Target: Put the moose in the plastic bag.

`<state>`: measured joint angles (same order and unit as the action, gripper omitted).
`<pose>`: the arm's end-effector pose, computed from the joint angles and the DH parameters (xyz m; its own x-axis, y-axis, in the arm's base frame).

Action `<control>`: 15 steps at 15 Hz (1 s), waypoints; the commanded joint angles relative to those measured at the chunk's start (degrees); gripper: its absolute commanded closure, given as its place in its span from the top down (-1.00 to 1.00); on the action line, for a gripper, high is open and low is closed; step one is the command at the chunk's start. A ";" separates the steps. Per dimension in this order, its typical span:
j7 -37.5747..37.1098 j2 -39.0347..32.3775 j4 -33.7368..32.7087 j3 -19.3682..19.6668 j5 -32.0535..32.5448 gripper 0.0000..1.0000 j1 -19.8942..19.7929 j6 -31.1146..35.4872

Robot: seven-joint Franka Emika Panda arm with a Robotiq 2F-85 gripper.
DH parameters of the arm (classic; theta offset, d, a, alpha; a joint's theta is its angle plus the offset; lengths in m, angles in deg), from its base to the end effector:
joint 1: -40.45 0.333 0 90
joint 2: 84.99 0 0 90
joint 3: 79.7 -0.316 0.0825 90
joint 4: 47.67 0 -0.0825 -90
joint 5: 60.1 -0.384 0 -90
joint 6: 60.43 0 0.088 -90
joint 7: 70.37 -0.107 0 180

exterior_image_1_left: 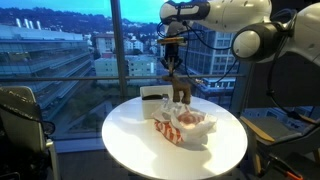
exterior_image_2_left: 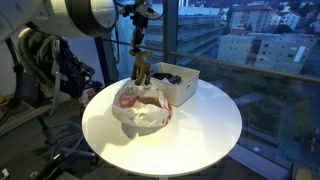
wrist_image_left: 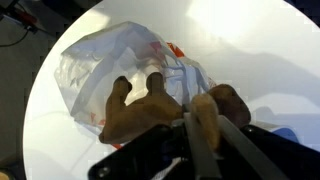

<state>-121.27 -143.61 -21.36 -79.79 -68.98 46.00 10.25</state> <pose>0.7413 0.0927 0.4194 0.6903 -0.6700 -0.2731 -0.6751 -0.7322 0.0901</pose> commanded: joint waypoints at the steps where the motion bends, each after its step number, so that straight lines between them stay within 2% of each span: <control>1: -5.94 -2.85 -1.68 -2.57 -4.12 -0.93 -3.21 -2.42; 6: -10.48 -6.57 -1.51 -5.70 -10.19 -0.92 -7.99 -7.71; 15: -7.89 -15.67 -1.87 -8.13 -14.38 -0.96 -14.22 -6.34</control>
<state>-129.29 -156.20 -21.26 -85.82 -80.75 33.82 4.17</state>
